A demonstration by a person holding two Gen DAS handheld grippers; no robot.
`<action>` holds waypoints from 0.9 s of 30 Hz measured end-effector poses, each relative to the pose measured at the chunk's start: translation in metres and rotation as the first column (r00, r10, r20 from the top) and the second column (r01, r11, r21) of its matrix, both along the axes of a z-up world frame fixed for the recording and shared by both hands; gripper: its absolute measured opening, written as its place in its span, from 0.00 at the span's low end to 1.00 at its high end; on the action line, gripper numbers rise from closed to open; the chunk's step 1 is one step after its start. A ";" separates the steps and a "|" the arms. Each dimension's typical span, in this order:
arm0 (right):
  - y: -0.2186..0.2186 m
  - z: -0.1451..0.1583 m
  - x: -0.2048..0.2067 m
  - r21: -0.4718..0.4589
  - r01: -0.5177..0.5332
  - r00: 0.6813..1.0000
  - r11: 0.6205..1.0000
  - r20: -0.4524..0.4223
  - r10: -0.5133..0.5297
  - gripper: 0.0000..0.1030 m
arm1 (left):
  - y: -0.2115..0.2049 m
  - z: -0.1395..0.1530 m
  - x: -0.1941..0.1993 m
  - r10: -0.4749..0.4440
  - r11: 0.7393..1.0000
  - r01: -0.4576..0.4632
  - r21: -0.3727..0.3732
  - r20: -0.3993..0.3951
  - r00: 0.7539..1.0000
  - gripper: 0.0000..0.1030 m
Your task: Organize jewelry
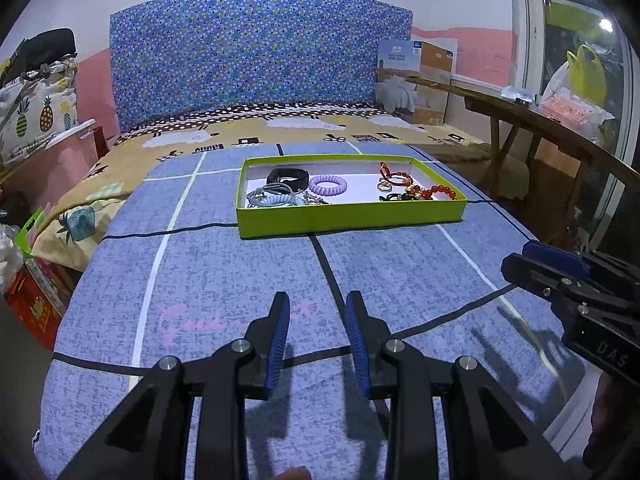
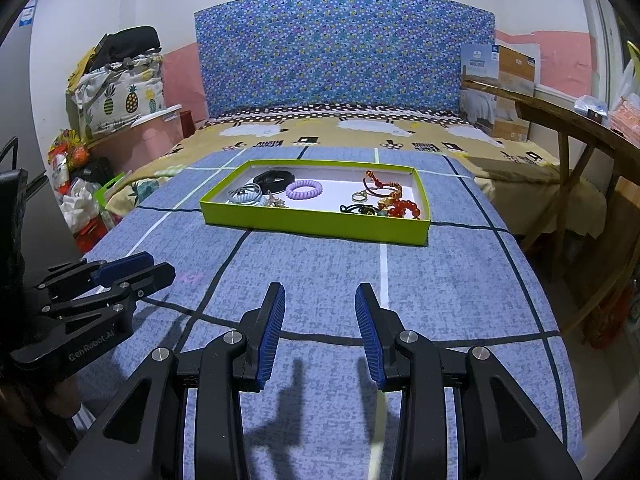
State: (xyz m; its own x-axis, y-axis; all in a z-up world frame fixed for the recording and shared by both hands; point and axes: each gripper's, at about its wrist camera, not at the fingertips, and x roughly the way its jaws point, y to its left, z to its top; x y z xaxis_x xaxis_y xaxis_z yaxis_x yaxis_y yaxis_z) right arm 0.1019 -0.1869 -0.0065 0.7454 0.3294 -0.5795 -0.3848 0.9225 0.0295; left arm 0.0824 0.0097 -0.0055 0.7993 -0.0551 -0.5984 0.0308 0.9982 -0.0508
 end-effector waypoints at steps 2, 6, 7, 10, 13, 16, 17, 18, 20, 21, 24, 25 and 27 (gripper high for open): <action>0.000 0.000 0.000 0.000 0.001 1.000 1.000 -0.001 -0.001 0.36 | 0.000 0.000 0.000 -0.001 1.000 0.001 0.004 0.000 1.000 0.29; 0.001 -0.001 -0.001 0.002 0.001 1.000 1.000 -0.005 -0.001 0.36 | -0.001 -0.001 0.000 -0.002 1.000 0.002 0.012 -0.003 1.000 0.29; 0.001 -0.002 -0.001 0.002 0.001 1.000 1.000 -0.007 -0.001 0.36 | -0.002 -0.001 0.000 -0.002 1.000 0.002 0.014 -0.005 1.000 0.29; 0.003 -0.004 -0.001 0.004 0.001 1.000 1.000 -0.010 -0.001 0.36 | -0.002 -0.002 0.000 -0.003 1.000 0.003 0.018 -0.008 1.000 0.29; 0.002 -0.004 -0.001 0.003 0.001 1.000 1.000 -0.009 -0.001 0.36 | -0.003 -0.002 0.000 -0.004 1.000 0.004 0.023 -0.010 1.000 0.29; 0.002 -0.005 -0.001 0.005 0.002 1.000 1.000 -0.013 -0.001 0.36 | -0.003 -0.002 0.000 -0.005 1.000 0.005 0.025 -0.010 1.000 0.29; 0.002 -0.005 -0.001 0.005 0.001 1.000 1.000 -0.012 -0.001 0.36 | -0.003 -0.002 0.000 -0.004 1.000 0.005 0.025 -0.010 1.000 0.29; 0.002 -0.005 -0.001 0.005 0.001 1.000 1.000 -0.012 -0.001 0.36 | -0.003 -0.003 0.000 -0.004 1.000 0.005 0.026 -0.011 1.000 0.29; 0.002 -0.005 -0.002 0.006 0.002 1.000 1.000 -0.012 -0.002 0.36 | -0.003 -0.002 0.000 -0.004 1.000 0.004 0.024 -0.010 1.000 0.29; 0.001 -0.004 0.000 0.006 0.002 1.000 1.000 -0.012 -0.002 0.36 | -0.003 -0.002 0.000 -0.004 1.000 0.004 0.024 -0.010 1.000 0.29; 0.002 -0.005 0.000 0.006 0.002 1.000 1.000 -0.012 -0.002 0.36 | -0.003 -0.002 0.000 -0.004 1.000 0.004 0.025 -0.010 1.000 0.29; 0.002 -0.005 0.000 0.006 0.002 1.000 1.000 -0.012 -0.002 0.36 | -0.003 -0.002 0.000 -0.004 1.000 0.004 0.024 -0.010 1.000 0.29; 0.002 -0.005 0.000 0.006 0.002 1.000 1.000 -0.012 -0.002 0.36 | -0.003 -0.002 0.000 -0.003 1.000 0.003 0.023 -0.011 1.000 0.29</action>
State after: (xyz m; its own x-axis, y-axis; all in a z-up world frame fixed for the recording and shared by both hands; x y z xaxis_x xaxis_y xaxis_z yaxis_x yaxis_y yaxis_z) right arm 0.1015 -0.1849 -0.0113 0.7388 0.3316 -0.5867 -0.3826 0.9230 0.0399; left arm 0.0822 0.0066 -0.0078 0.7928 -0.0438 -0.6079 0.0336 0.9990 -0.0282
